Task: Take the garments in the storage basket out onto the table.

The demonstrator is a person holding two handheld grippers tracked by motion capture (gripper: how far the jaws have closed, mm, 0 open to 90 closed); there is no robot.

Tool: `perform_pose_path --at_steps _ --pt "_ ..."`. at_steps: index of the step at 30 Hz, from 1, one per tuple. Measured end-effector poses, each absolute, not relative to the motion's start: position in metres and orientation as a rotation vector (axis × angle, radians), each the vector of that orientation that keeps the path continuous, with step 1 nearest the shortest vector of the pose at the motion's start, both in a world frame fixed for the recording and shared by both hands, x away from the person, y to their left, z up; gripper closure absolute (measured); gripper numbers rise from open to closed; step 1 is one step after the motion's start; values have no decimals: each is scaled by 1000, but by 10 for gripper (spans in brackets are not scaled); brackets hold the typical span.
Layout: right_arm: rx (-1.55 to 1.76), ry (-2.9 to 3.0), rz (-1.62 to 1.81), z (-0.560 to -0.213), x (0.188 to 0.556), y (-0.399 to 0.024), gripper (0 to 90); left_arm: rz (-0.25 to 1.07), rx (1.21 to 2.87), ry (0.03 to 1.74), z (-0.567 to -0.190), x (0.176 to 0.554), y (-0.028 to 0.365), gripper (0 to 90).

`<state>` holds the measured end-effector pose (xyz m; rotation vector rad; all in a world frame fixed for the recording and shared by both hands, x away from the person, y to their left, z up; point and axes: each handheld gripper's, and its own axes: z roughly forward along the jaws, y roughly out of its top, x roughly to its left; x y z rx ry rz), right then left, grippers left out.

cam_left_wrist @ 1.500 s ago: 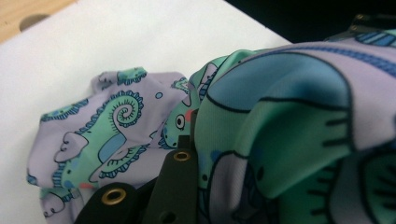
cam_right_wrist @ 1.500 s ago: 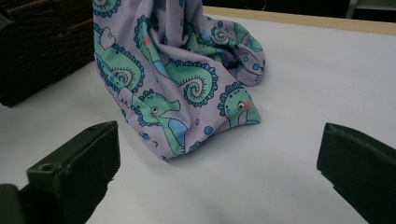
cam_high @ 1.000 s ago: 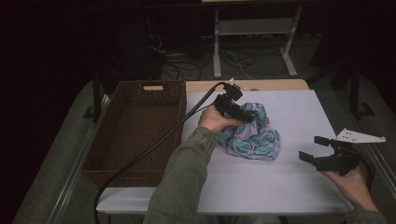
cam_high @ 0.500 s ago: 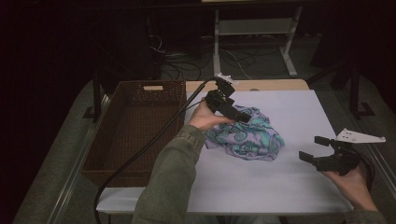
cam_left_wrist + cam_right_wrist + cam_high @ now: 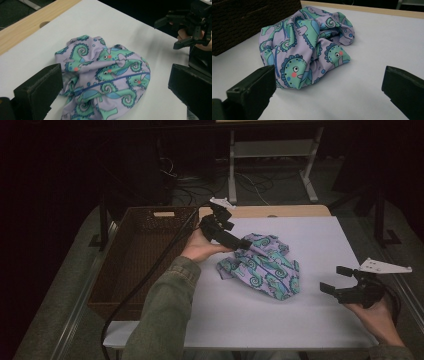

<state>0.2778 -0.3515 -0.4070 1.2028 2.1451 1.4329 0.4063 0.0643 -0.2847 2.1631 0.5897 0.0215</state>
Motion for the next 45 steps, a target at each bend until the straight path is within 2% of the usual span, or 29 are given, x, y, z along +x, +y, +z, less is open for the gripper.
perform_pose_path --at_steps 45 --pt "1220 2167 1406 -409 278 -350 0 172 2039 732 -285 366 200 0"
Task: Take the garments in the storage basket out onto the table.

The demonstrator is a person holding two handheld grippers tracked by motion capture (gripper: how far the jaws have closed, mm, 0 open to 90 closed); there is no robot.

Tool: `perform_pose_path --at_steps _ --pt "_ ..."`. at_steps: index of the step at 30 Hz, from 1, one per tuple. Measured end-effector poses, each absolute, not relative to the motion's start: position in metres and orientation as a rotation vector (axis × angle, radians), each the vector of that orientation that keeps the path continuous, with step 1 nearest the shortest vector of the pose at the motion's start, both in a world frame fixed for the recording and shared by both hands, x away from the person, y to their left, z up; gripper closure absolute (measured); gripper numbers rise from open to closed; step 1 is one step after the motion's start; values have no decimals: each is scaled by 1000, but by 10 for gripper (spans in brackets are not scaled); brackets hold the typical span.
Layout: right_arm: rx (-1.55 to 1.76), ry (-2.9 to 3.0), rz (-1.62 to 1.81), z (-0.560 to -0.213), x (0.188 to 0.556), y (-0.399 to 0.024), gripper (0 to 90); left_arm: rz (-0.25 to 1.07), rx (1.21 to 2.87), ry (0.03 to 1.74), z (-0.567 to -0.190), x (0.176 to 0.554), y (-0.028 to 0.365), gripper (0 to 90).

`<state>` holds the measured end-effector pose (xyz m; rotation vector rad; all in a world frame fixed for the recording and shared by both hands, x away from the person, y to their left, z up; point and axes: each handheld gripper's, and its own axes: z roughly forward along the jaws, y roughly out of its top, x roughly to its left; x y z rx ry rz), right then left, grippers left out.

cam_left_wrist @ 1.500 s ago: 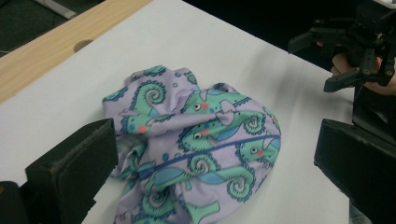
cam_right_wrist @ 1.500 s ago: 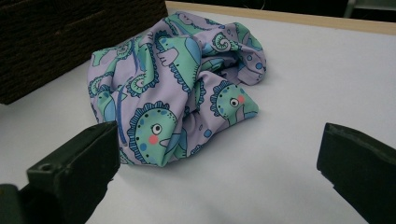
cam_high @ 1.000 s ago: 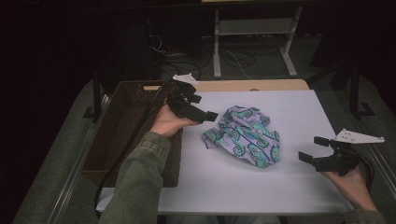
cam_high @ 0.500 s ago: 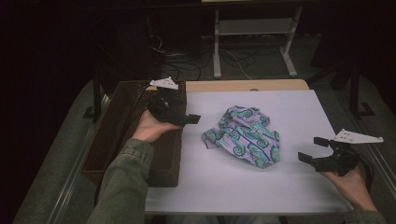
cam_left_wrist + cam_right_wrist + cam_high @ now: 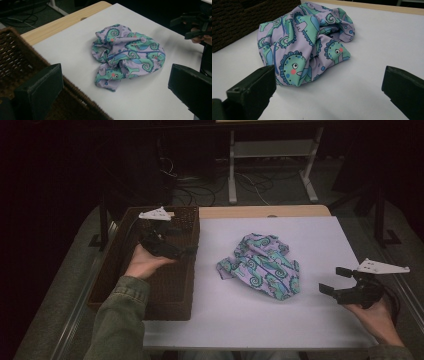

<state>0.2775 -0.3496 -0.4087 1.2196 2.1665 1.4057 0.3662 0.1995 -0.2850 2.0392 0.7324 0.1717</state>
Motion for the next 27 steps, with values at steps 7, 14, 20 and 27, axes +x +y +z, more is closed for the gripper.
perform_pose_path --at_steps 7,14,20,27 --pt "1205 2165 1401 -409 278 -350 0 188 2012 762 -291 357 220 0" --pt "1212 2169 1398 -409 278 -349 0 207 1988 797 -296 351 238 0" --pt "1212 2175 1392 -410 278 -349 0 235 1958 827 -304 343 258 0" --pt "1210 2181 1389 -410 278 -348 0 243 1939 867 -317 336 277 0"
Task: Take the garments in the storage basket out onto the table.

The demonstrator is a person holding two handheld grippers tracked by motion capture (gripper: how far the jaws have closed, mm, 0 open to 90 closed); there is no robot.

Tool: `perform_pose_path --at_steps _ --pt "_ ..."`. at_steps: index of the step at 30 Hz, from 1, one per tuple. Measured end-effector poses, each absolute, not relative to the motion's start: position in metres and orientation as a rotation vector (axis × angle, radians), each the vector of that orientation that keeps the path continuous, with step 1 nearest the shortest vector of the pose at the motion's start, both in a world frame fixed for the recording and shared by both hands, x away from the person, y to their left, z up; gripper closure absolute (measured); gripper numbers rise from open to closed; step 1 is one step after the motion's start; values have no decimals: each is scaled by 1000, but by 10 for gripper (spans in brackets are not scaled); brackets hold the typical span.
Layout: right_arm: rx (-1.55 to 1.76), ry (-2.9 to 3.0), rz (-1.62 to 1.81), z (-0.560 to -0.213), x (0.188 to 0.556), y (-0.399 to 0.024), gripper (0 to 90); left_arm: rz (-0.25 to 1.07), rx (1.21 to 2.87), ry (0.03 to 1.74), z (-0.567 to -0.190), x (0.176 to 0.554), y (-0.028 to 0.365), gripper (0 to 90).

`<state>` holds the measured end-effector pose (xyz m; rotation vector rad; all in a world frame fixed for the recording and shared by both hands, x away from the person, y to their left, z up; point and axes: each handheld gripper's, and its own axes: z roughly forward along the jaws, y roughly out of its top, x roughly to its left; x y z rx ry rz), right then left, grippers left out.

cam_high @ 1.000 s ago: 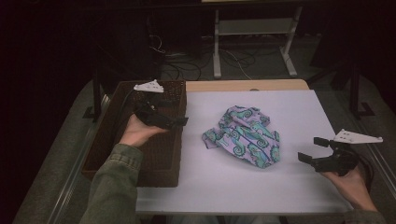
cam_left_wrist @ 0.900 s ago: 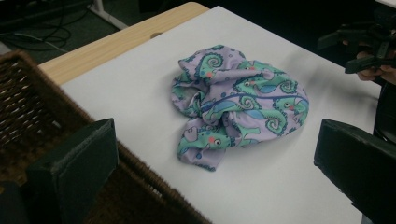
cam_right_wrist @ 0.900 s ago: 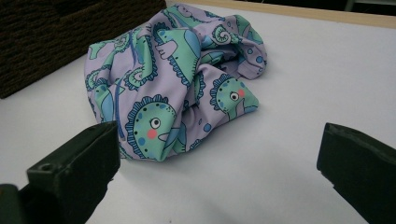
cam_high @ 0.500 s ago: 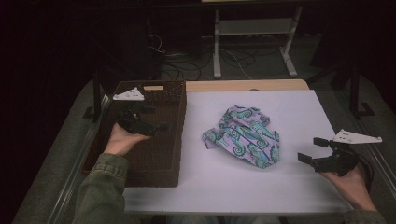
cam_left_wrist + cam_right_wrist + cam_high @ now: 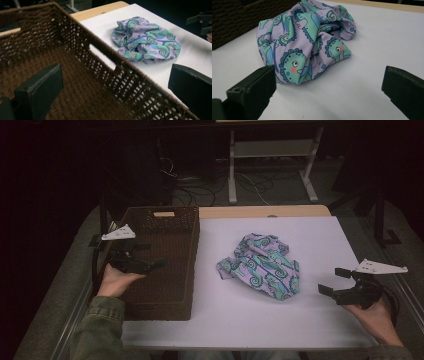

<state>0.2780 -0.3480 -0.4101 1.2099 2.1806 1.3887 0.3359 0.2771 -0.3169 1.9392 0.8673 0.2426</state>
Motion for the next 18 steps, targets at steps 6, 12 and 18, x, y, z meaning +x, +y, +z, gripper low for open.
perform_pose_path --at_steps 6,12,18 --pt "1212 2187 1384 -410 278 -347 0 243 1931 889 -328 331 289 0" --pt "1208 2190 1376 -411 278 -347 0 243 1927 908 -336 325 298 0" --pt "1209 2188 1379 -410 278 -347 0 242 1924 901 -334 324 298 0"
